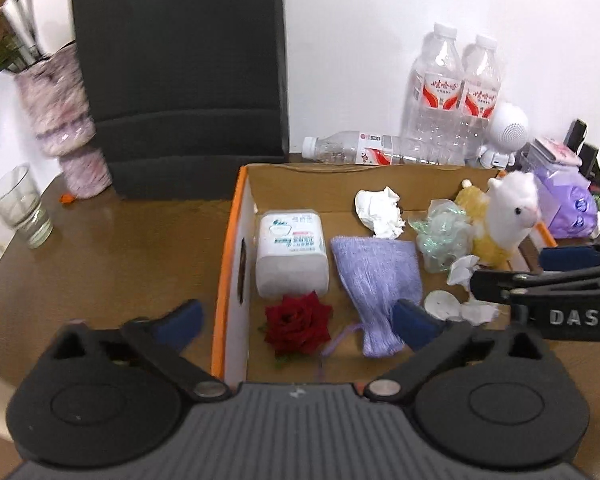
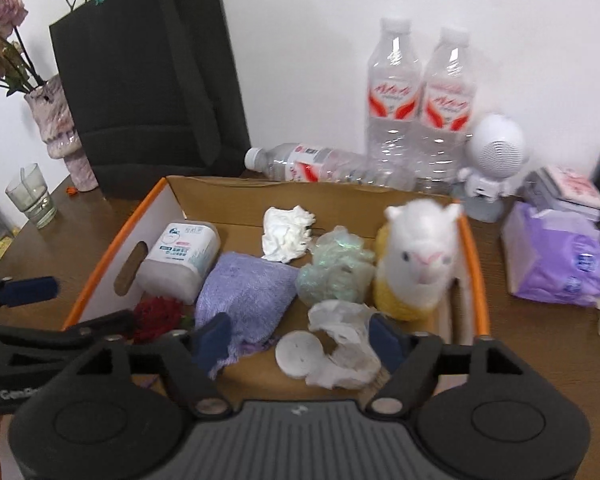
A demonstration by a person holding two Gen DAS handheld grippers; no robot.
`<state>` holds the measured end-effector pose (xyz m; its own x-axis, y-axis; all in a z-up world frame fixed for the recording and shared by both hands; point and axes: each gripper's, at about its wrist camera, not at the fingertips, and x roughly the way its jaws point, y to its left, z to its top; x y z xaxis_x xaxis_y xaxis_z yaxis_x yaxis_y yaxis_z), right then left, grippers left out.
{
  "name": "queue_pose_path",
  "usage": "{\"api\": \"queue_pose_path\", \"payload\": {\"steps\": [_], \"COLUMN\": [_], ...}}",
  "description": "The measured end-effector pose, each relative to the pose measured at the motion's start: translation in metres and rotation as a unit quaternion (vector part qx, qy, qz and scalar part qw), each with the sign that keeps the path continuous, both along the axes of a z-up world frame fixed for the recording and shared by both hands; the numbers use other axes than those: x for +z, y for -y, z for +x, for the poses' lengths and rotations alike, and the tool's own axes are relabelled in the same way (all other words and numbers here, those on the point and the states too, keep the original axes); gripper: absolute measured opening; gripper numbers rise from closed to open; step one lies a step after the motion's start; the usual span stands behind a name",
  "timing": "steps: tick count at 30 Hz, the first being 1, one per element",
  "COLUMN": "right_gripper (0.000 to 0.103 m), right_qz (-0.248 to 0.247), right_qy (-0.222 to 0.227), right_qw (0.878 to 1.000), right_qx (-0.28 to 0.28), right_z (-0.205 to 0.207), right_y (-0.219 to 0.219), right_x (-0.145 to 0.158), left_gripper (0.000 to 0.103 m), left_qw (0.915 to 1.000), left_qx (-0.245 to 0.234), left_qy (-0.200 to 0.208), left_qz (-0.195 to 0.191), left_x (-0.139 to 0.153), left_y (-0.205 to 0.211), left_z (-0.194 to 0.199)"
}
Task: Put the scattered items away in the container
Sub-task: 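Withdraw both tools from the box toward the green tissue pack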
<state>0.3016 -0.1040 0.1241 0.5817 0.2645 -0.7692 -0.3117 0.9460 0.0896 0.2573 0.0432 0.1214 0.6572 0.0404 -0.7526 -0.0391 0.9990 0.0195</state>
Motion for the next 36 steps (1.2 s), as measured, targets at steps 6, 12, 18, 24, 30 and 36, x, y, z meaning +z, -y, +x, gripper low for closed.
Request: {"api": "queue_pose_path", "payload": {"steps": [6,12,18,24,30,36], "right_gripper": [0.088,0.090,0.094,0.095,0.095,0.097], "right_qz": [0.004,0.039,0.067,0.074,0.073,0.059], "right_qy": [0.009,0.036,0.082,0.113,0.170,0.203], "right_qw": [1.000,0.999,0.994,0.991,0.983,0.977], "right_qx": [0.001,0.003,0.007,0.005,0.002,-0.010], "right_z": [-0.050,-0.104,-0.154,-0.191,-0.231,-0.275], "right_y": [0.018,0.039,0.051,0.060,0.067,0.080], "right_x": [0.030,0.053,0.058,0.042,0.014,-0.027], "left_gripper": [0.103,0.103,0.103,0.103,0.103,0.103], "left_qw": [0.9997,0.9962,0.9933,0.9863,0.9817,0.9777], "left_qx": [0.022,0.018,0.000,-0.007,0.021,0.048], "left_qy": [0.006,0.085,0.114,0.165,0.187,0.204], "left_qz": [-0.010,-0.003,-0.015,-0.005,-0.027,-0.006], "left_x": [0.026,0.053,0.054,0.036,0.009,-0.026], "left_y": [-0.006,0.003,0.019,0.027,0.019,0.015], "left_z": [-0.043,-0.100,-0.142,-0.184,-0.219,-0.265]}}
